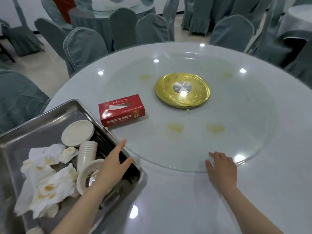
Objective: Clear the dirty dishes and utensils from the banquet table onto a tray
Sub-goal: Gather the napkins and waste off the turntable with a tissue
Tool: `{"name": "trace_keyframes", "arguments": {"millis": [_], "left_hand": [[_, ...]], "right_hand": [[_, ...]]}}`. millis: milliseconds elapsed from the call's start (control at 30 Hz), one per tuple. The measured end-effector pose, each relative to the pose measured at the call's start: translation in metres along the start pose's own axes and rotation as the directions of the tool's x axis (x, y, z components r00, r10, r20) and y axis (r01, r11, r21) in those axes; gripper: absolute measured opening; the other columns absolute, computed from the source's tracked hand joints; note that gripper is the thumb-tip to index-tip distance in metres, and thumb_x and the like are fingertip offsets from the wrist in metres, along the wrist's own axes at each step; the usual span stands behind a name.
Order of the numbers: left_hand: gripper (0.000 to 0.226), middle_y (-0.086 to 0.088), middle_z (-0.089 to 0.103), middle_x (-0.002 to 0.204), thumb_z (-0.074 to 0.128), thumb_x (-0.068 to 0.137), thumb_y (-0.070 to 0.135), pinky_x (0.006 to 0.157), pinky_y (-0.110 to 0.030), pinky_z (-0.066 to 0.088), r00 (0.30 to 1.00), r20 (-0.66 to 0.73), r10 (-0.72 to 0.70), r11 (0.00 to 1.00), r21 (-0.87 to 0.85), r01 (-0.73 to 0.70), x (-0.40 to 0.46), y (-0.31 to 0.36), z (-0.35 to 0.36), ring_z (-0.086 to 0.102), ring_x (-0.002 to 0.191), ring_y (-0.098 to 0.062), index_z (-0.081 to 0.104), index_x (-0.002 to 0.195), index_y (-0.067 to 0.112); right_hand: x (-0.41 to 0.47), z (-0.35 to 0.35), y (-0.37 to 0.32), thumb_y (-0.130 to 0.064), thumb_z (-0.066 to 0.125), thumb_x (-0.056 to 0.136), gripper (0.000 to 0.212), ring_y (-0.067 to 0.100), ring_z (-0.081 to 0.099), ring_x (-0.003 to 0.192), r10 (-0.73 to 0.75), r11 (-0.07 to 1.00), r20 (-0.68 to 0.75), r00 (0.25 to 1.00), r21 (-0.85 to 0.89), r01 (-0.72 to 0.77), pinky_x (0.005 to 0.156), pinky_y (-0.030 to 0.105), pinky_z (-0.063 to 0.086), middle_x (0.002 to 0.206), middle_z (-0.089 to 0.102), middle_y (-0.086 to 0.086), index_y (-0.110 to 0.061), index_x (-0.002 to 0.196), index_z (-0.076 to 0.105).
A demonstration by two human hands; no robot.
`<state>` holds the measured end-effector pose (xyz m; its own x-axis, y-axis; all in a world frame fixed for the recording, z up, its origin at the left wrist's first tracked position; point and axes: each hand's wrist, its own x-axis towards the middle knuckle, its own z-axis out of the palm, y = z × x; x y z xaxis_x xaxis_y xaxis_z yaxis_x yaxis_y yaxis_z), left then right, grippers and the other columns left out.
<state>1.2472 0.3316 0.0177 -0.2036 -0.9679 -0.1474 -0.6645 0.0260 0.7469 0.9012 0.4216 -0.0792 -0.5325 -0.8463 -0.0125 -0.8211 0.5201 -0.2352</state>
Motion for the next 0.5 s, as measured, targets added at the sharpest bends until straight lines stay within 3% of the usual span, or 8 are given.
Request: {"name": "trace_keyframes", "arguments": {"millis": [133, 167, 233, 300, 367, 433, 500], "left_hand": [[0.06, 0.017, 0.039, 0.145, 0.061, 0.093, 0.025, 0.108, -0.022, 0.026, 0.998, 0.052, 0.028, 0.998, 0.061, -0.032, 0.004, 0.011, 0.026, 0.036, 0.133, -0.004, 0.036, 0.146, 0.03], [0.056, 0.015, 0.045, 0.141, 0.061, 0.093, 0.024, 0.104, -0.015, 0.028, 0.998, 0.061, 0.03, 0.997, 0.069, -0.034, 0.005, 0.014, 0.031, 0.043, 0.124, 0.0, 0.039, 0.144, 0.03], [0.051, 0.009, 0.058, 0.119, 0.06, 0.093, 0.021, 0.084, 0.001, 0.032, 0.997, 0.068, 0.024, 0.997, 0.074, -0.029, 0.009, 0.016, 0.04, 0.049, 0.088, 0.012, 0.045, 0.14, 0.032], [0.049, 0.01, 0.056, 0.106, 0.06, 0.092, 0.02, 0.074, 0.005, 0.031, 0.997, 0.08, 0.019, 0.997, 0.073, -0.025, 0.013, 0.019, 0.047, 0.046, 0.071, 0.014, 0.048, 0.138, 0.031], [0.047, 0.012, 0.058, 0.114, 0.06, 0.092, 0.019, 0.081, 0.002, 0.03, 0.996, 0.088, 0.035, 0.996, 0.075, -0.041, 0.017, 0.022, 0.052, 0.049, 0.085, 0.012, 0.049, 0.138, 0.029], [0.046, 0.012, 0.053, 0.133, 0.06, 0.093, 0.018, 0.096, -0.011, 0.03, 0.994, 0.096, 0.051, 0.996, 0.072, -0.058, 0.024, 0.024, 0.054, 0.049, 0.115, -0.001, 0.05, 0.137, 0.027], [0.046, 0.014, 0.049, 0.139, 0.059, 0.093, 0.019, 0.101, -0.02, 0.031, 0.994, 0.101, 0.049, 0.995, 0.084, -0.058, 0.032, 0.026, 0.056, 0.044, 0.125, -0.006, 0.049, 0.137, 0.028]], "right_hand": [[-0.013, 0.006, -0.009, -0.039, 0.06, 0.09, 0.044, 0.031, 0.053, 0.119, -0.055, 0.998, 0.019, 0.998, 0.033, 0.054, 0.102, 0.043, 0.039, 0.136, 0.056, 0.005, -0.02, 0.13, 0.06], [-0.016, 0.006, -0.011, -0.039, 0.06, 0.089, 0.044, 0.031, 0.054, 0.118, -0.079, 0.996, 0.021, 0.997, 0.039, 0.078, 0.1, 0.043, 0.041, 0.135, 0.057, 0.005, -0.02, 0.129, 0.06], [-0.018, 0.005, -0.019, -0.043, 0.056, 0.091, 0.044, 0.027, 0.052, 0.12, -0.113, 0.993, 0.041, 0.993, 0.045, 0.111, 0.099, 0.041, 0.04, 0.137, 0.055, 0.0, -0.026, 0.131, 0.058], [-0.018, 0.006, -0.027, -0.047, 0.046, 0.094, 0.043, 0.021, 0.046, 0.125, -0.15, 0.987, 0.085, 0.985, 0.065, 0.145, 0.102, 0.036, 0.035, 0.141, 0.049, -0.008, -0.032, 0.134, 0.054], [-0.014, 0.006, -0.033, -0.045, 0.045, 0.096, 0.037, 0.017, 0.046, 0.125, -0.224, 0.964, 0.125, 0.967, 0.174, 0.201, 0.101, 0.031, 0.034, 0.139, 0.051, -0.012, -0.033, 0.129, 0.057], [-0.003, 0.003, -0.033, -0.036, 0.051, 0.096, 0.029, 0.017, 0.052, 0.118, -0.266, 0.913, 0.145, 0.953, 0.355, 0.201, 0.098, 0.027, 0.036, 0.127, 0.061, -0.01, -0.028, 0.121, 0.064], [0.01, -0.003, -0.027, -0.026, 0.057, 0.094, 0.025, 0.02, 0.057, 0.111, -0.22, 0.887, 0.099, 0.971, 0.434, 0.157, 0.096, 0.028, 0.039, 0.117, 0.067, -0.003, -0.02, 0.116, 0.067]]}}
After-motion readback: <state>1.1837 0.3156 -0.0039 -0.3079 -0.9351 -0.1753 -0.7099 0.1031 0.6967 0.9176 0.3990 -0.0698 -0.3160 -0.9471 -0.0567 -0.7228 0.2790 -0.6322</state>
